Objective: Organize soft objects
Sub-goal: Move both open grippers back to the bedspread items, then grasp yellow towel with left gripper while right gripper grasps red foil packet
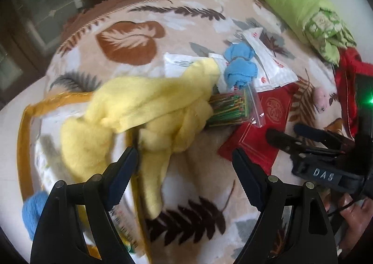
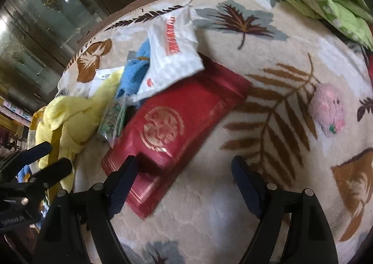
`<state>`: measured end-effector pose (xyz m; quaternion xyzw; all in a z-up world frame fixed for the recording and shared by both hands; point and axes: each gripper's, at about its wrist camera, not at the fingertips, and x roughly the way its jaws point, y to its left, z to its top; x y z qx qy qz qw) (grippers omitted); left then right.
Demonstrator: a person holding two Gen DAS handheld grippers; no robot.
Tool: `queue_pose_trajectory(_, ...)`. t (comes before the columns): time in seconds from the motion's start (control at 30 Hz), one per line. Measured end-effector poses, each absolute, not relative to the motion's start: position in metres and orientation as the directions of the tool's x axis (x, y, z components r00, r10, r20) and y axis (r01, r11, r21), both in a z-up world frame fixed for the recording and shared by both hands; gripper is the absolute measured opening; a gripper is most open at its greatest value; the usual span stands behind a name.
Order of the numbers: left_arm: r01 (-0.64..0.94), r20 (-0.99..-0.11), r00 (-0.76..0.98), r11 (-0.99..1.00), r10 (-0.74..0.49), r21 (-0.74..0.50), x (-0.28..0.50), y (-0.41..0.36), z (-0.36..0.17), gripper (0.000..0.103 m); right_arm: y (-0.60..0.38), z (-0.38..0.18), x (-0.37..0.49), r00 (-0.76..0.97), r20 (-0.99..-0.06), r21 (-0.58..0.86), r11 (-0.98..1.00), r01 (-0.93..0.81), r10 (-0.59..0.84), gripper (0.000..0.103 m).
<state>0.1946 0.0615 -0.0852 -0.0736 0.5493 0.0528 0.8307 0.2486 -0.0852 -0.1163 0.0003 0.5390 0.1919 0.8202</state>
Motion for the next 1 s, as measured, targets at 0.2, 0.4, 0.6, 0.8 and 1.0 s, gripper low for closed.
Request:
queue_pose_trajectory(0.2, -0.181, -0.933, 0.359, 0.982, 0.022, -0.047, 0.215, 0.064, -0.096, 0.084, -0.069, -0.12, 0.254, 0.366, -0.903, 0.121, 0.949, -0.29, 0.227, 0.095)
queue_pose_trajectory(0.4, -0.227, -0.923, 0.379, 0.974, 0.066, -0.024, 0.227, 0.07, -0.096, 0.084, -0.072, -0.122, 0.273, 0.378, -0.893, 0.185, 0.966, -0.182, 0.242, 0.099)
queue_pose_trajectory(0.6, -0.258, -0.92, 0.385, 0.965, 0.07, -0.035, 0.233, 0.073, -0.098, 0.084, -0.064, -0.124, 0.29, 0.359, -0.912, 0.157, 0.977, -0.145, 0.2, 0.101)
queue_pose_trajectory(0.8, -0.197, -0.953, 0.3, 0.98, 0.034, -0.027, 0.239, 0.059, -0.113, 0.09, -0.042, -0.129, 0.301, 0.346, -0.932, 0.037, 0.977, -0.212, 0.11, 0.102)
queue_pose_trajectory(1.0, -0.193, -0.95, 0.303, 0.981, 0.077, 0.018, 0.241, 0.061, -0.126, 0.09, -0.056, -0.125, 0.286, 0.342, -0.933, -0.002, 0.948, -0.317, 0.113, 0.08)
